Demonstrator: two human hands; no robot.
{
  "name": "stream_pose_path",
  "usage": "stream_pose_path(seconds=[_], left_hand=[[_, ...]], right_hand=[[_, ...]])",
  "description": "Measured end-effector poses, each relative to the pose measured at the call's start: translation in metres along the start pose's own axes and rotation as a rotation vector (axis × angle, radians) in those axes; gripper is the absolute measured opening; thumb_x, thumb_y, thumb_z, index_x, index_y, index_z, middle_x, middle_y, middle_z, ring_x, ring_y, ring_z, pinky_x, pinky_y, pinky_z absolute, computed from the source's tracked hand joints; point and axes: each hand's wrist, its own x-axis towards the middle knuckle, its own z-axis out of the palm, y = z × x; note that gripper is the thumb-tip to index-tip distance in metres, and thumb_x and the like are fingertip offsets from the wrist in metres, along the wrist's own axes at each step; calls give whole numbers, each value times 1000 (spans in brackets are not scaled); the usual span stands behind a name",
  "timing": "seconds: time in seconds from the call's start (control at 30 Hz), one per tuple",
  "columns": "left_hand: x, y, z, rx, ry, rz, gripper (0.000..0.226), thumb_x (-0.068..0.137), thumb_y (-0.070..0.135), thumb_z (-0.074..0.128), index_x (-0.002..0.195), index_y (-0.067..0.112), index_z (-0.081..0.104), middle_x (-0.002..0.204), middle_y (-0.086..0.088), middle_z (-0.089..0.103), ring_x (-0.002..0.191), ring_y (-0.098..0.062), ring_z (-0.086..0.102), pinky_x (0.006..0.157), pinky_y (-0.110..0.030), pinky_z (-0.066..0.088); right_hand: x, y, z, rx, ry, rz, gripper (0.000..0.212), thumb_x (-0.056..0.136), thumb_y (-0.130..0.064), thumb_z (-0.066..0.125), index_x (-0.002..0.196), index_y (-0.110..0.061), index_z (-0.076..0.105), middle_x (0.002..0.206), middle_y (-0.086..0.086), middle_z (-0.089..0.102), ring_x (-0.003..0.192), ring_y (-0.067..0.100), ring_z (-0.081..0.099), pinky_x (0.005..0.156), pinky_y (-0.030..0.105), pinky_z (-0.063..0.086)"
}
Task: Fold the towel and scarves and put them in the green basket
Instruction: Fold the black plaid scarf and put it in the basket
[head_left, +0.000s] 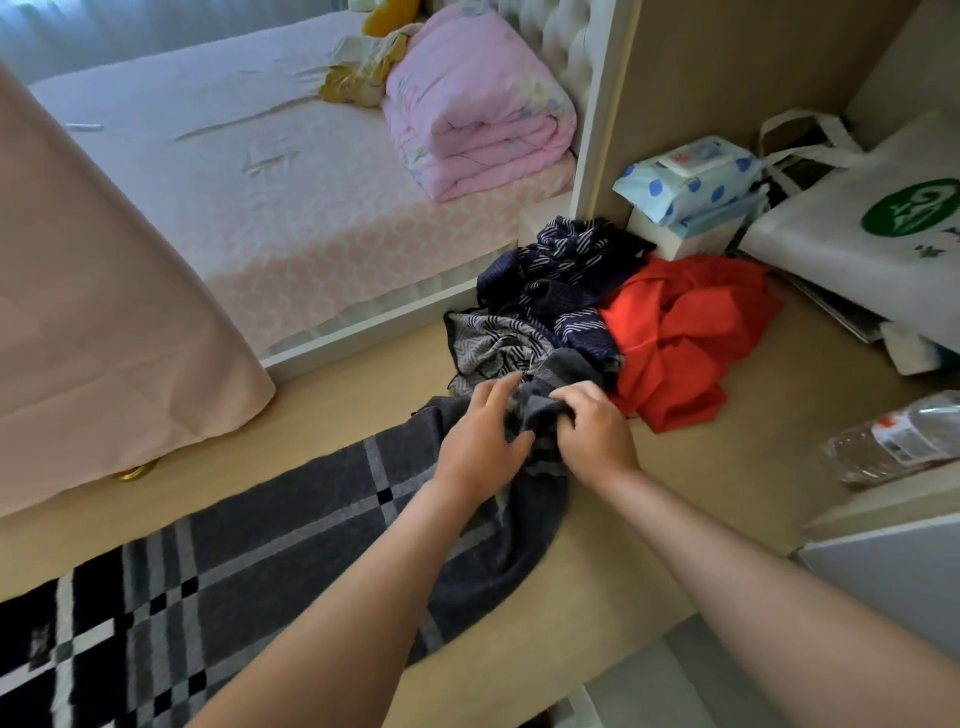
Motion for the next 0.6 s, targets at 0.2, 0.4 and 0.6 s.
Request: stream_pose_path(seconds=[0.2, 0.4, 0.6], left_hand=[[-7, -8, -42, -97, 112, 23, 30, 89, 20, 58, 115, 33, 62, 103, 11, 68, 88, -6, 62, 75, -30, 53], [-68, -43, -93, -461, 259, -165, 18, 87, 1, 50, 82, 17, 56, 71, -7, 58, 58, -8, 47, 58, -29, 41], [-136, -113, -137, -491, 320, -292, 20, 81, -2, 50, 78, 17, 56, 77, -7, 61, 73, -18, 58, 73, -45, 54]], right_hand=[[-5, -48, -3, 180, -21, -138, 44, 81, -1, 63, 122, -14, 64, 139, 6, 48, 129, 20, 48, 110, 23, 34], [-26, -89, 28, -126, -329, 119, 37, 87, -28, 62, 123, -34, 62, 138, 3, 52, 118, 27, 56, 97, 38, 47], [-50, -174, 67, 250, -354, 128, 9, 98, -26, 53, 100, -28, 62, 102, -4, 68, 98, 16, 62, 85, 36, 49]])
